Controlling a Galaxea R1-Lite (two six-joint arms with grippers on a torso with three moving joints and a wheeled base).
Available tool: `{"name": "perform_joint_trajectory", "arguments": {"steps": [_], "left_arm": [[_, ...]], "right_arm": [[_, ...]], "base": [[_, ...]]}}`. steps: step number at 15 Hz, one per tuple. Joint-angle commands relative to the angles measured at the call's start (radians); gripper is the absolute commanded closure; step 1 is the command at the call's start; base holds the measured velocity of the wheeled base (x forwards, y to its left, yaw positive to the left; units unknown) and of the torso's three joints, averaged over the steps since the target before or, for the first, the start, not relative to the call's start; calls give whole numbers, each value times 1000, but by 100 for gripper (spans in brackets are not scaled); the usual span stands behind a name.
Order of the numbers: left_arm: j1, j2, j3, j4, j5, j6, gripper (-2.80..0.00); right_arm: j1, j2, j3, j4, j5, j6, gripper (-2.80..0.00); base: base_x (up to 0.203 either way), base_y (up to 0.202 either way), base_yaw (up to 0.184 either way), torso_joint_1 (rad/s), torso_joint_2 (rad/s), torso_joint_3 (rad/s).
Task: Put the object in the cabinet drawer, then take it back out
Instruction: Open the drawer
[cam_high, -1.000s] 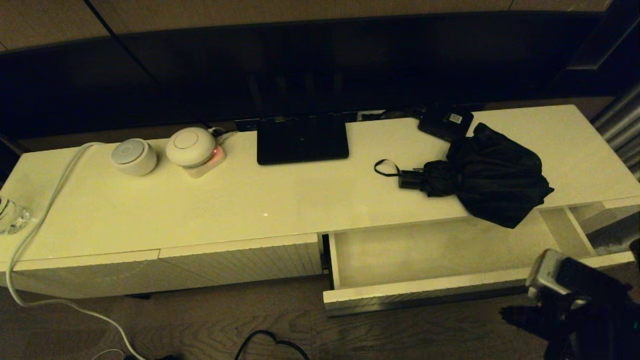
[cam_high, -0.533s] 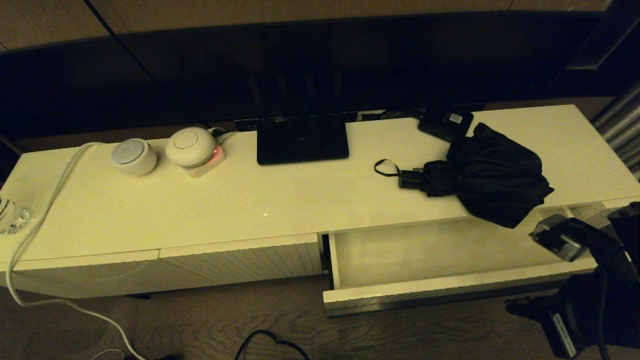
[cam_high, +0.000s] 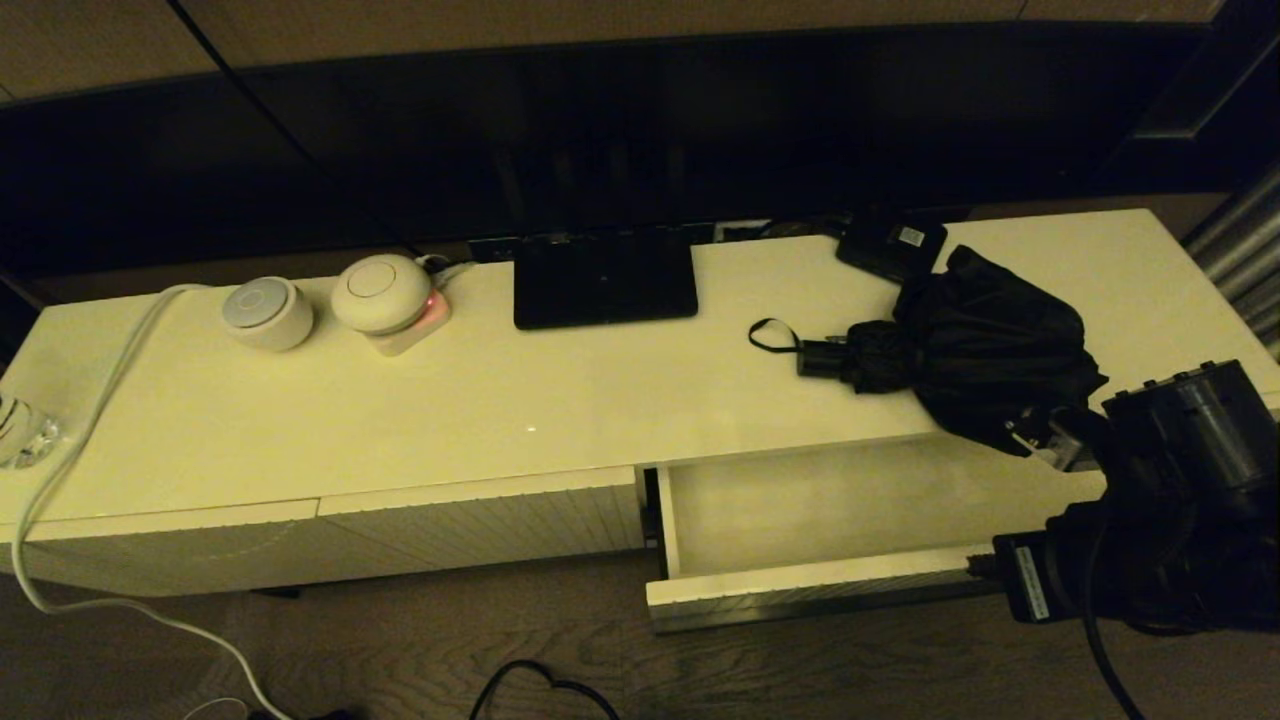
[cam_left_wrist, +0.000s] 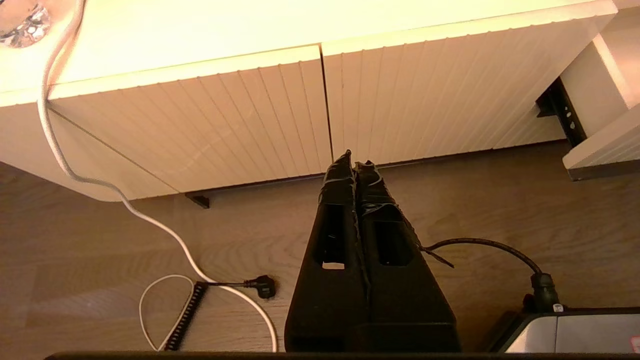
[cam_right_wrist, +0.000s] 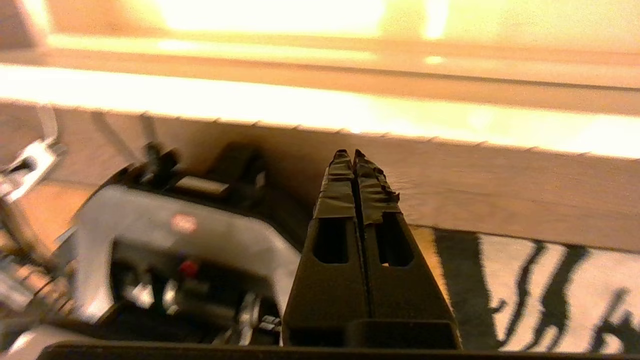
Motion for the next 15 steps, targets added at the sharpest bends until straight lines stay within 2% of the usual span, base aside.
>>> {"name": "perform_joint_trajectory", "arguments": {"steps": [1,9,13,15], "left_arm": [[0,0,3,0,0,0,0],[0,0,3,0,0,0,0],[0,0,3,0,0,0,0],[0,0,3,0,0,0,0]], "right_arm": [[-11,58,0,-40,-52,3,0],[-38,206,15,-286,-92,-2,0],[-40,236,44,-369,-94,-11,0],[-36,237,58,-367,-94,-14,0]], "base": [[0,0,0,0,0,0],[0,0,0,0,0,0],[0,0,0,0,0,0],[0,0,0,0,0,0]]}}
